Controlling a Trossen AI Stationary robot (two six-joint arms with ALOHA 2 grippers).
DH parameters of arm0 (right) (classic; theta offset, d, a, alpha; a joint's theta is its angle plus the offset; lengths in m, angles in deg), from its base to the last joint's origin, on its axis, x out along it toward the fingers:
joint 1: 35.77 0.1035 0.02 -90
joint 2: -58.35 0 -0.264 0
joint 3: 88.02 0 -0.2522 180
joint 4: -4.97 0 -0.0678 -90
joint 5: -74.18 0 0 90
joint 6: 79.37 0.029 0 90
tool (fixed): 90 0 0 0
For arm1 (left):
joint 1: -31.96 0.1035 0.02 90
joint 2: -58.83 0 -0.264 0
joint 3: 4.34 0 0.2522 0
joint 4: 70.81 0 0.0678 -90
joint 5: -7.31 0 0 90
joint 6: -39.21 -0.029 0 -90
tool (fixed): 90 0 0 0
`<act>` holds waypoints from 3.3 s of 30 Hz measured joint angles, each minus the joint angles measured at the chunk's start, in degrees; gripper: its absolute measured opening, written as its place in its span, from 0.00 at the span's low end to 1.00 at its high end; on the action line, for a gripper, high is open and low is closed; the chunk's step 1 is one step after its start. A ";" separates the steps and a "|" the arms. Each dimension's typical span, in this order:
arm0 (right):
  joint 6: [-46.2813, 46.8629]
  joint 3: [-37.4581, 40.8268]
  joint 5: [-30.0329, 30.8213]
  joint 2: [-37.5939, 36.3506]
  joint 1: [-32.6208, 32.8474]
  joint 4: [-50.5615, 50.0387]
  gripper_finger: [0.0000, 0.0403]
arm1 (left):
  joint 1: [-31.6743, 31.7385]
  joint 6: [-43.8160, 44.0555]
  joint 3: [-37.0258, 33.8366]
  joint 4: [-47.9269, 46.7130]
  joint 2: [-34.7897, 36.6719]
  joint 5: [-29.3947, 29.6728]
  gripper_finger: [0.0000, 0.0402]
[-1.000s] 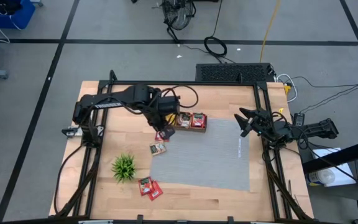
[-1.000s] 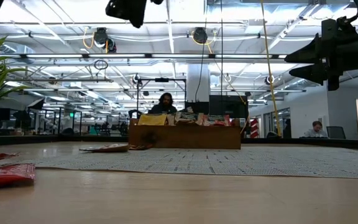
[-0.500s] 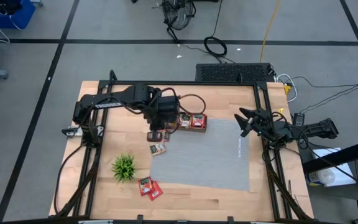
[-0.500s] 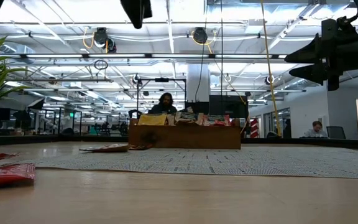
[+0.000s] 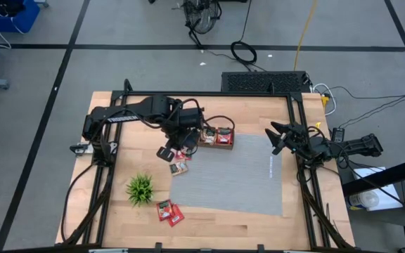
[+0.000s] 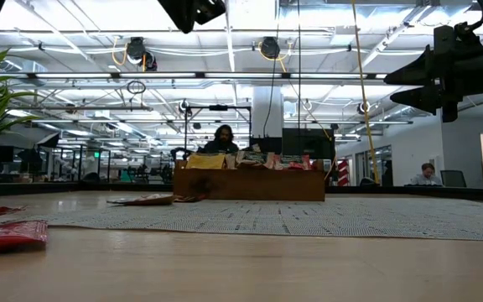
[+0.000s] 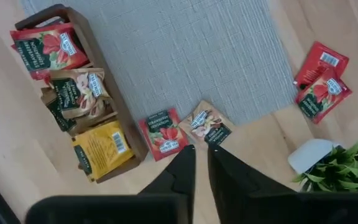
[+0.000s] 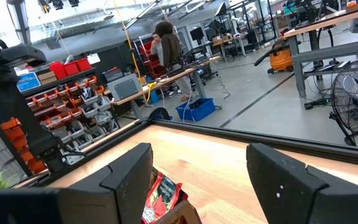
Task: Pick & Place Tea
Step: Put the gold tea bag into the middle section of the wooden organizer
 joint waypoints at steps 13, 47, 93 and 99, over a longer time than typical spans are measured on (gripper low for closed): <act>0.00 0.01 0.00 0.00 0.00 0.00 0.60 | -0.07 -11.79 -0.22 0.08 -0.02 3.09 0.60; 0.00 0.00 0.00 0.02 -0.02 0.01 0.60 | -6.83 -20.52 -39.24 33.37 -0.09 5.95 0.53; 0.00 0.02 0.00 0.20 -0.01 -0.15 0.60 | -4.66 -24.20 -44.57 40.17 -7.15 6.77 0.25; 0.00 0.00 0.00 0.20 0.00 -0.15 0.60 | -4.66 -23.77 -44.71 39.74 -6.38 6.78 0.06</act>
